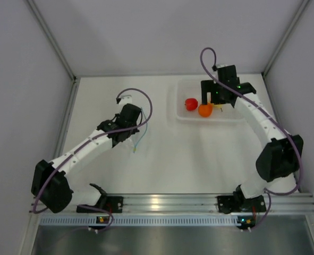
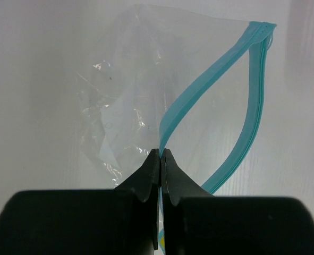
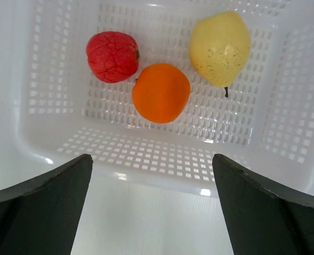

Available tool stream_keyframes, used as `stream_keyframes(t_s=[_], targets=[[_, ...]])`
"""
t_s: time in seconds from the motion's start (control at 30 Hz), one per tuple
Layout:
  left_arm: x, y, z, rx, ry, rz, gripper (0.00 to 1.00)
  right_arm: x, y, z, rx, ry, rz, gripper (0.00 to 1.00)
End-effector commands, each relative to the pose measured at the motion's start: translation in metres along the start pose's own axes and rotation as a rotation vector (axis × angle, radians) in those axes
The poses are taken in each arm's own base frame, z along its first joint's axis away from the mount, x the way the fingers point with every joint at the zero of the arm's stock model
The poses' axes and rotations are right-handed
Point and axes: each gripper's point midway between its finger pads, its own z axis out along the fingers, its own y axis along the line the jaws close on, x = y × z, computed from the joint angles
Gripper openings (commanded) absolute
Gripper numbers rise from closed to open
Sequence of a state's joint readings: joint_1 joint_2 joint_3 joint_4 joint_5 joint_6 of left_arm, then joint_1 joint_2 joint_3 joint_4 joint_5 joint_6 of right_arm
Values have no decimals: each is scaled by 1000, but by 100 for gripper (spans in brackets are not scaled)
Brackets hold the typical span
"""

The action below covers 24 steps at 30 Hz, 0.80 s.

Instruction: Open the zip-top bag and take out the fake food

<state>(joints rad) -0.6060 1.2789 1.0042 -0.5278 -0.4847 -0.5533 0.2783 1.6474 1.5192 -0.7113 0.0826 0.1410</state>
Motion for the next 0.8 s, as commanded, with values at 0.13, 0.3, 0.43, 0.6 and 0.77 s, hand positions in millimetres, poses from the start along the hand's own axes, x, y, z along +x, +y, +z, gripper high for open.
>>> stream_keyframes(t_s=[0.13, 0.3, 0.43, 0.6, 0.77], targets=[[41, -34, 38, 53, 219, 63, 0, -2, 3, -82, -84, -174, 20, 97], [84, -66, 70, 165, 311, -1, 0, 12, 15, -91, -160, -197, 21, 97], [100, -82, 79, 245, 325, -91, 0, 19, 15, -91, -161, -192, 16, 97], [116, -81, 89, 214, 349, -166, 0, 24, 17, -90, -169, -188, 15, 97], [106, -55, 84, 124, 254, -204, 0, 27, 17, -89, -166, -187, 11, 97]])
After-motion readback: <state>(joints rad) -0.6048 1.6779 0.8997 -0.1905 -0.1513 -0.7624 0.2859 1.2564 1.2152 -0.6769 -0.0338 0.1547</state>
